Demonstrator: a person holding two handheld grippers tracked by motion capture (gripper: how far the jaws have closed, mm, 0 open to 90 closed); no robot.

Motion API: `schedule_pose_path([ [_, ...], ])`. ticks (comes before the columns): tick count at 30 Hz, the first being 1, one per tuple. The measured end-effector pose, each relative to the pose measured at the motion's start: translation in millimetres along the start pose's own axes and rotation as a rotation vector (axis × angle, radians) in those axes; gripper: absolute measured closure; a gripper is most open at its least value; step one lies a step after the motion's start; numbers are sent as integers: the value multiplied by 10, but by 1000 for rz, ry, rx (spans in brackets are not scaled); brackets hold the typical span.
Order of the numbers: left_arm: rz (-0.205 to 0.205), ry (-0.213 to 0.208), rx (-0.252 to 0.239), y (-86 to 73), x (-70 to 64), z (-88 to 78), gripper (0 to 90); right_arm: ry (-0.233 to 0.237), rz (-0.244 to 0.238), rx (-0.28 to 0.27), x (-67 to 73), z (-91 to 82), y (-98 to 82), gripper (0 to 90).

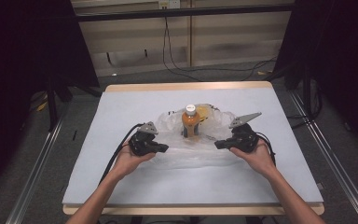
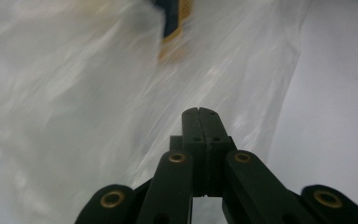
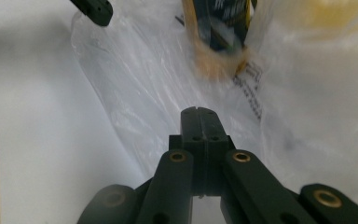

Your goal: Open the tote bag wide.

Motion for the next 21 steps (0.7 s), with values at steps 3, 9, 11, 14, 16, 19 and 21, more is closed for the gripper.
schedule_pose_path([
  [3, 27, 11, 16, 108, -30, 4, 900, -9, -17, 0, 4, -51, 134, 900],
  [9, 30, 3, 22, 496, 77, 48, 900, -24, -26, 11, -111, -139, 470, 900],
  [11, 29, 6, 20, 532, 113, 66, 900, -31, -35, 7, -132, -149, 539, 900],
  [14, 4, 11, 48, 590, 200, 182, 900, -43, -70, -12, -135, -203, 832, 900],
  [16, -8, 11, 59, 584, 217, 228, 900, -49, -62, 0, -182, -204, 939, 900],
  [19, -24, 17, 89, 549, 281, 350, 900, -66, -50, 28, -256, -175, 1004, 900],
  [21, -34, 27, 121, 506, 324, 465, 900, -70, -32, 65, -373, -52, 1033, 900],
])
Point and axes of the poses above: each handheld gripper's, and its own axes: z roughly forward along the jaws, y roughly out of its top, x roughly to its left, the point moved 9 cm from there along z, roughly forward along the jaws, and after that the axes turned 9 degrees about x, right-handed, at the moved point
